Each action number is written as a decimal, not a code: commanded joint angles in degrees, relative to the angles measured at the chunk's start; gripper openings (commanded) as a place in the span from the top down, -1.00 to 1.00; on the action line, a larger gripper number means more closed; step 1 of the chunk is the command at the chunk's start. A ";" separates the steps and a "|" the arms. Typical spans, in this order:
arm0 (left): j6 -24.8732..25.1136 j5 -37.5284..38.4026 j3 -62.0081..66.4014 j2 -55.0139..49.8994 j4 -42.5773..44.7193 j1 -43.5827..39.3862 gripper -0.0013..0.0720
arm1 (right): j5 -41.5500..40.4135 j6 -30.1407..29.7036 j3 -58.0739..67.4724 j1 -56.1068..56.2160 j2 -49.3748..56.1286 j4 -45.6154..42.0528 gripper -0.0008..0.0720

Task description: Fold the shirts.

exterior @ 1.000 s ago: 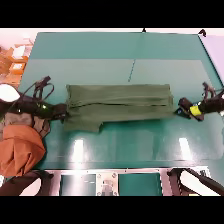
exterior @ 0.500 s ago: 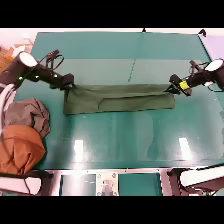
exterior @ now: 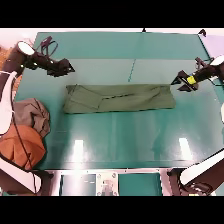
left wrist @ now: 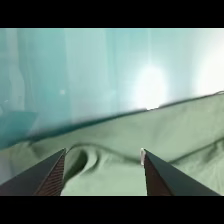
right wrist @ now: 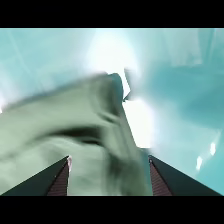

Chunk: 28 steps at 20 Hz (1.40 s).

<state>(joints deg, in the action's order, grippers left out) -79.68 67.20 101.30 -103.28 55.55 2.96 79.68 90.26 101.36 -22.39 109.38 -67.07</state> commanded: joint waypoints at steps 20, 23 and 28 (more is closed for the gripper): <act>0.07 7.91 3.10 -0.48 -7.78 0.31 -0.52 | 10.71 -21.14 -2.36 -10.21 3.52 14.12 -0.83; 0.04 7.21 3.10 -0.48 -7.78 0.31 -0.52 | 11.17 -23.50 -3.89 -9.18 4.07 15.32 -0.98; 0.04 7.21 3.10 -0.48 -7.78 0.31 -0.52 | 11.39 -23.65 -3.89 -7.28 7.10 17.55 -0.98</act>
<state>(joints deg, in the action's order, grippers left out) -79.64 74.59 104.33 -103.74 47.75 3.29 90.50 67.11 97.54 -30.65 115.09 -50.70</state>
